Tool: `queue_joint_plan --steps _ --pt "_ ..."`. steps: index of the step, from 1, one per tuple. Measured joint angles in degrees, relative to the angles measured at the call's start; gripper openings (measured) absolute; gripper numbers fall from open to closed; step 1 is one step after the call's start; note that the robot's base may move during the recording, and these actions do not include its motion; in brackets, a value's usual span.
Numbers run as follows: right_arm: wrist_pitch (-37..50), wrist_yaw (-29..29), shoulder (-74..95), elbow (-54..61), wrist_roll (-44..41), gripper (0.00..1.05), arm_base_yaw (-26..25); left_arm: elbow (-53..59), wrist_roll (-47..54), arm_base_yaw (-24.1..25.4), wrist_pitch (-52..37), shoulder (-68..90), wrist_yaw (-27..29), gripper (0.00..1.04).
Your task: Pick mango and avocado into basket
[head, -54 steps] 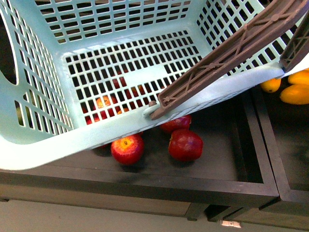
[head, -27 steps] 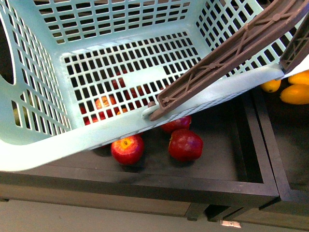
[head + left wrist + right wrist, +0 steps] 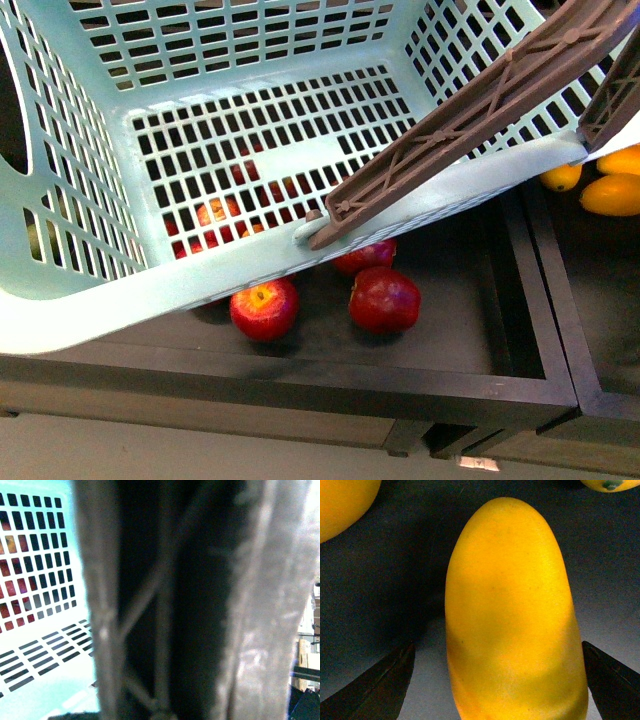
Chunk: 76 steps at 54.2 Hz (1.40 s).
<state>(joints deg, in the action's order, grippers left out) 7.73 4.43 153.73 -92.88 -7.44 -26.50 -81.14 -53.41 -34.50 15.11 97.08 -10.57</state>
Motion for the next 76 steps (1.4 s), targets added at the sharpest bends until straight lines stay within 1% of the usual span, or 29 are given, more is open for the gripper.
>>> queue_joint_plan --steps 22,27,31,33,39,49,57,64,70,76 --pt "-1.0 -0.6 1.9 -2.4 2.3 0.95 0.3 0.0 0.0 0.0 0.0 0.0 0.0 0.13" --pt "-1.0 -0.5 2.0 -2.4 2.6 0.81 0.2 0.0 0.0 0.0 0.0 0.0 0.0 0.13" --pt "-1.0 -0.1 2.2 -2.4 2.8 0.67 0.3 0.0 0.0 0.0 0.0 0.0 0.0 0.13" --pt "-1.0 -0.1 2.3 -2.4 2.9 0.63 0.3 0.0 0.0 0.0 0.0 0.0 0.0 0.13" --pt "-1.0 0.0 2.3 -2.4 3.2 0.59 0.3 0.0 0.0 0.0 0.0 0.0 0.0 0.13" --pt "0.8 -0.9 2.0 -1.3 4.0 0.58 0.3 0.0 0.0 0.0 0.0 0.0 0.0 0.13" --pt "6.1 -5.1 -2.6 6.4 3.9 0.58 0.3 0.0 0.0 0.0 0.0 0.0 0.0 0.13" --pt "10.8 -9.5 -11.3 15.6 2.8 0.58 0.3 0.0 0.0 0.0 0.0 0.0 0.0 0.13" --pt "13.0 -14.6 -22.6 24.8 1.8 0.58 0.4 0.0 0.0 0.0 0.0 0.0 0.0 0.13" --pt "13.7 -17.5 -29.4 30.4 1.9 0.58 0.6 0.0 0.0 0.0 0.0 0.0 0.0 0.13"
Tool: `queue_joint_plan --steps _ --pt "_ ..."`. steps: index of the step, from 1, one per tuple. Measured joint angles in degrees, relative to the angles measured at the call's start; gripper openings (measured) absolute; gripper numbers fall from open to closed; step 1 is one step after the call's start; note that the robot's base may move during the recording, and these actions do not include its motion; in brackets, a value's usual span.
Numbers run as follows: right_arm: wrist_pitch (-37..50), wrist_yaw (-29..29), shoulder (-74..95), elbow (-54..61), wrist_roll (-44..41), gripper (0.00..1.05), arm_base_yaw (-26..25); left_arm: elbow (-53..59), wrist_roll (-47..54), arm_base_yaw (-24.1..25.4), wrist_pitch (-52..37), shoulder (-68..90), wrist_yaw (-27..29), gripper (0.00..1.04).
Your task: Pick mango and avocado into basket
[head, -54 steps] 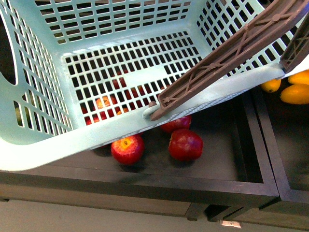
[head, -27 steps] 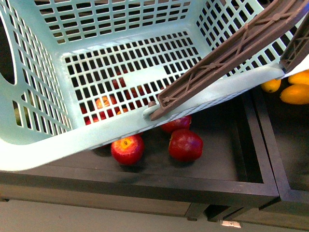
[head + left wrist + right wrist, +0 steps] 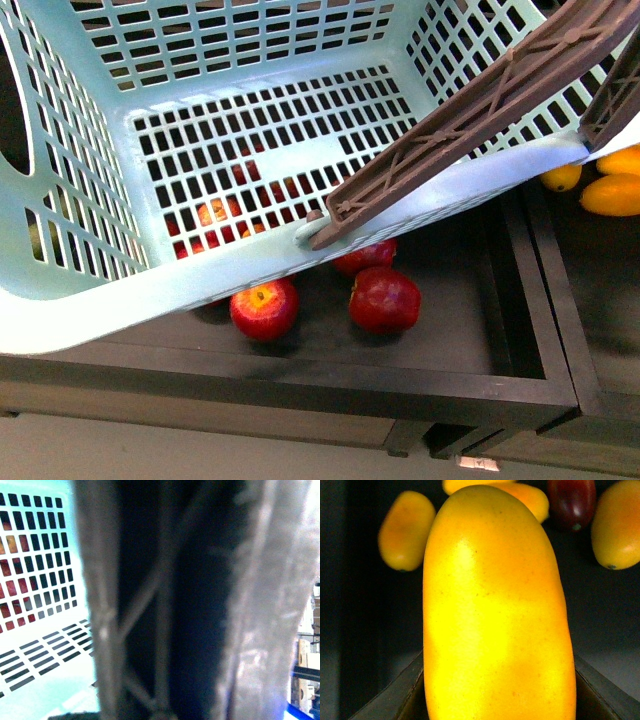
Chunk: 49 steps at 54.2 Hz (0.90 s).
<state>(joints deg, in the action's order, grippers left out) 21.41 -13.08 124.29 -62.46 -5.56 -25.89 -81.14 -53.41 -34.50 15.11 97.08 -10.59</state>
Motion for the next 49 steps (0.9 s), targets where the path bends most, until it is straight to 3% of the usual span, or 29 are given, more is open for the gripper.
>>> queue_joint_plan --steps 10,21,38,49 --pt "-1.3 -5.7 -16.4 11.4 1.4 0.58 1.2 0.0 0.0 0.0 0.0 0.0 0.0 0.13" --pt "-6.3 -9.1 -37.7 16.3 3.9 0.58 4.7 0.0 0.0 0.0 0.0 0.0 0.0 0.13" --pt "-7.7 -6.6 -49.0 16.2 9.4 0.58 15.4 0.0 0.0 0.0 0.0 0.0 0.0 0.13" --pt "-5.7 -0.9 -45.4 13.7 11.0 0.58 26.3 0.0 0.0 0.0 0.0 0.0 0.0 0.13"
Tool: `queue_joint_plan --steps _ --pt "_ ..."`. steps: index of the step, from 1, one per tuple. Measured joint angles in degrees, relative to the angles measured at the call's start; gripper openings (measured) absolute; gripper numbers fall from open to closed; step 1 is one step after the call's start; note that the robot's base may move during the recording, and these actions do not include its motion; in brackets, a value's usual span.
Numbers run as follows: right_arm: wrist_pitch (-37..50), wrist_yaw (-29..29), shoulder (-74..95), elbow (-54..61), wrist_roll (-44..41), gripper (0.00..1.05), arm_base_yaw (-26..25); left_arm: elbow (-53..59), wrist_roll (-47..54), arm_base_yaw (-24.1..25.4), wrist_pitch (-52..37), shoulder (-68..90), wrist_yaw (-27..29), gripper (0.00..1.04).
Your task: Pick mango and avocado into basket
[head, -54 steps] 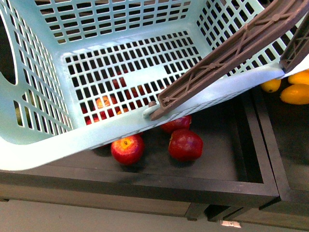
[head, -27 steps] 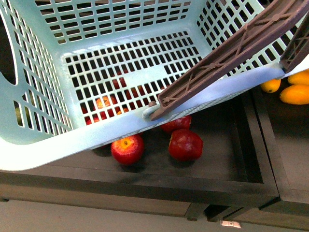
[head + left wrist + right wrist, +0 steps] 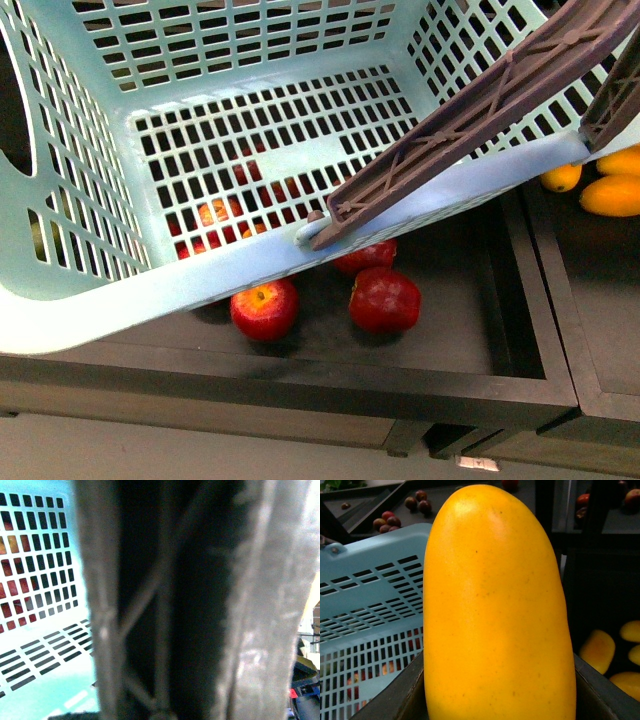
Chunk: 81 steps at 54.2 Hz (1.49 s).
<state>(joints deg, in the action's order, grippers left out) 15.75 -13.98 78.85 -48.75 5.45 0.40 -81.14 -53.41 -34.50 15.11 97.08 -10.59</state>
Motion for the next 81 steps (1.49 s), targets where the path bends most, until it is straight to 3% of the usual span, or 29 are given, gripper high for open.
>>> queue_joint_plan --steps 17,35,41,52,69,72,75,81 --pt "1.0 4.3 4.9 -2.1 1.4 0.58 10.5 0.0 0.0 0.0 0.0 0.0 0.0 0.13" --pt "0.9 5.4 7.7 -2.2 1.4 0.59 14.5 0.0 0.0 0.0 0.0 0.0 0.0 0.13" --pt "0.8 5.5 8.6 -2.6 1.5 0.76 15.0 0.0 0.0 0.0 0.0 0.0 0.0 0.13" --pt "1.3 5.4 8.6 -3.0 3.5 0.98 14.6 0.0 0.0 0.0 0.0 0.0 -0.2 0.13" --pt "3.6 8.4 4.9 -2.0 8.2 0.96 9.7 0.0 0.2 0.1 0.0 0.1 0.1 0.13" --pt "14.4 18.0 4.8 2.4 3.7 0.86 10.3 0.0 0.1 0.0 0.0 0.1 -0.2 0.13" --pt "24.0 22.9 3.3 8.5 -0.3 0.74 9.9 0.0 0.0 0.0 0.0 0.1 -0.4 0.13" --pt "29.7 22.3 -2.0 17.2 -3.5 0.53 8.3 0.0 0.1 0.1 0.0 0.1 0.2 0.13"
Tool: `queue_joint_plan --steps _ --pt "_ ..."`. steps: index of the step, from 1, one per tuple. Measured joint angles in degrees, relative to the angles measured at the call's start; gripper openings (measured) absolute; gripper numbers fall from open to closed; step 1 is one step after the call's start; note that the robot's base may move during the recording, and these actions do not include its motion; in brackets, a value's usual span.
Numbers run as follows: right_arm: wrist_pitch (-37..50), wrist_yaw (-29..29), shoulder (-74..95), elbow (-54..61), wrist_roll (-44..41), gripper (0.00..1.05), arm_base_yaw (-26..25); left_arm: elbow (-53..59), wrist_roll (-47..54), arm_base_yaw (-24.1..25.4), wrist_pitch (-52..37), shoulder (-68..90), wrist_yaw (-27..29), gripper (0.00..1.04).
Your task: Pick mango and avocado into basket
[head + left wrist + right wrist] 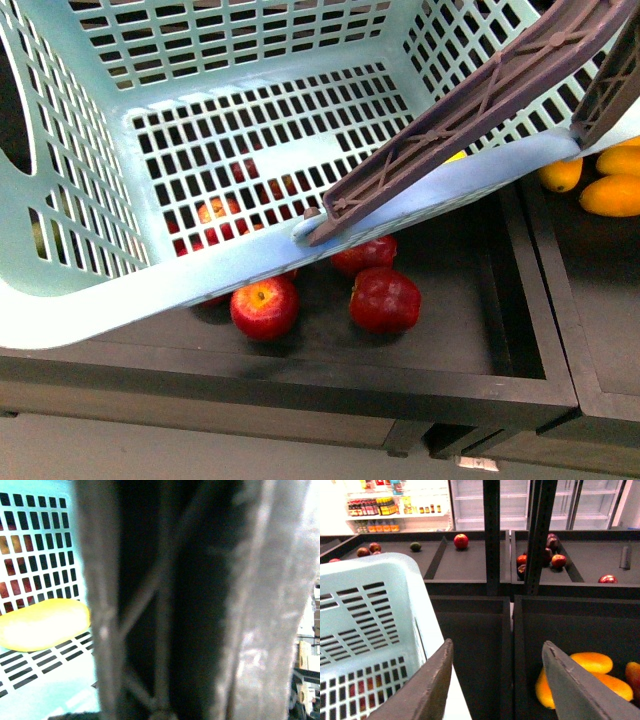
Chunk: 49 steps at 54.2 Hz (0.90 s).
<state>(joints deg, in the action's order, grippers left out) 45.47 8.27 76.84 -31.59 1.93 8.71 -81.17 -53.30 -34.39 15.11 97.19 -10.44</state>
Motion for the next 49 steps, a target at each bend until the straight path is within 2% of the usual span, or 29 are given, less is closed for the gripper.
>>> queue_joint_plan --steps 10,15,26,29,33,49 --pt "2.2 -1.8 -6.4 9.4 -1.0 0.21 -2.1 0.0 -0.1 0.0 0.0 0.0 -0.2 0.13" --pt "2.6 -3.0 -10.3 13.6 -1.4 0.02 -3.1 0.0 0.0 0.0 0.0 0.0 0.0 0.13" --pt "2.2 -4.2 -16.5 19.4 -1.6 0.02 -4.6 0.0 0.0 0.0 0.0 0.0 -0.3 0.13" --pt "1.4 -7.8 -19.0 21.2 -1.7 0.02 -6.9 0.0 -0.1 -0.1 0.0 0.0 -0.3 0.13" --pt "0.1 -7.9 -22.1 23.1 -1.7 0.02 -8.4 0.0 -0.1 0.0 0.0 0.0 -0.2 0.13" --pt "-6.1 -8.2 -32.8 27.5 -1.7 0.02 -8.5 0.0 0.0 0.0 0.0 0.0 -0.1 0.13"
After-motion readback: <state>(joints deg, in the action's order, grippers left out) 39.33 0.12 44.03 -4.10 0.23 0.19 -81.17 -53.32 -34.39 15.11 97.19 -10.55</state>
